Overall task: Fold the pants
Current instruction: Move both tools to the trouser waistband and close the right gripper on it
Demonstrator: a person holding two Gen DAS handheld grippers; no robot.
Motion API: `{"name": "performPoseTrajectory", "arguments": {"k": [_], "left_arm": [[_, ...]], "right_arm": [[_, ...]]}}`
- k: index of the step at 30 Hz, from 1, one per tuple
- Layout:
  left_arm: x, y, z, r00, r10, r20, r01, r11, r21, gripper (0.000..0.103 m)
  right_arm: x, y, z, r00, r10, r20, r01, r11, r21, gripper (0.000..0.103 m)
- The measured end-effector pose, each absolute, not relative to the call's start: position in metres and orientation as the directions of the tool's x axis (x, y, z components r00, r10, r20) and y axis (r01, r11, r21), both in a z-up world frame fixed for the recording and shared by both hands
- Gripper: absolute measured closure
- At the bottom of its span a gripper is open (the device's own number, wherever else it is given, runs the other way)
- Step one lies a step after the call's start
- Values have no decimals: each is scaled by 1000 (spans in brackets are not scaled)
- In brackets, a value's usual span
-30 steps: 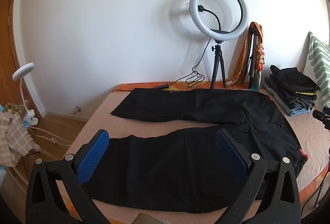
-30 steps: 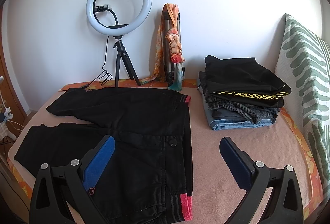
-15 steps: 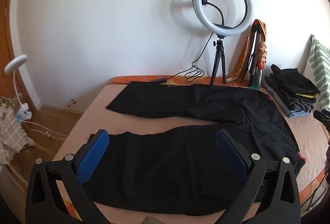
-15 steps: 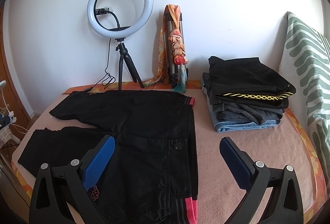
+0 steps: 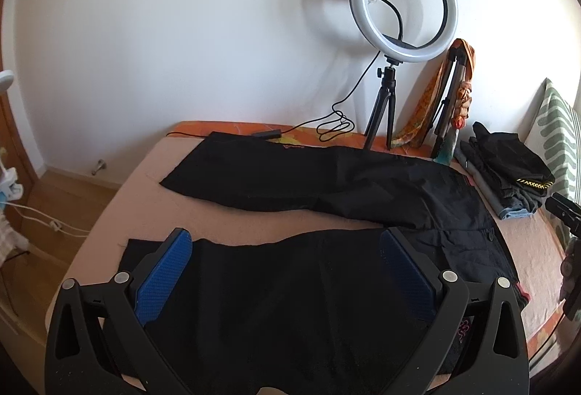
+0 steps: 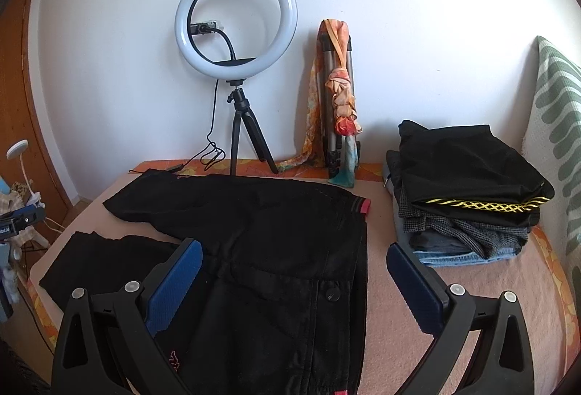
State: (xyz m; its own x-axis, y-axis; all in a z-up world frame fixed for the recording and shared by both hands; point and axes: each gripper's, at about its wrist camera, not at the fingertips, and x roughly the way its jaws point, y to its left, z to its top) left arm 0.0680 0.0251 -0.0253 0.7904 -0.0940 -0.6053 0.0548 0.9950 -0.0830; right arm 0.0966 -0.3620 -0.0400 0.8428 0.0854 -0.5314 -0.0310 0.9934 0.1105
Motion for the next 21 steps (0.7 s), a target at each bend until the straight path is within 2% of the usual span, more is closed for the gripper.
{"name": "performPoseTrajectory", "arguments": {"k": [6,10,16,21], "left_arm": [[102,21,-15,772,-67,-632,61,998,-32,0],[127,19,-11,760,-50,-648,64,998,-2,0],[174,15,-20,721,-61,-690,82,997,-3,0],[212,19,-38,678,-87,-730,65,996,-58,0]], "right_arm": [[127,-374,-44,809,127,-574,-47,987,152,0],[161,-388,-45,784,150,-602,-56,983,172,6],[218,-382,-49,754,161,-637,-168,985,50,17],[272,-369,-60,687,229,-690,-308,951,9,20]]}}
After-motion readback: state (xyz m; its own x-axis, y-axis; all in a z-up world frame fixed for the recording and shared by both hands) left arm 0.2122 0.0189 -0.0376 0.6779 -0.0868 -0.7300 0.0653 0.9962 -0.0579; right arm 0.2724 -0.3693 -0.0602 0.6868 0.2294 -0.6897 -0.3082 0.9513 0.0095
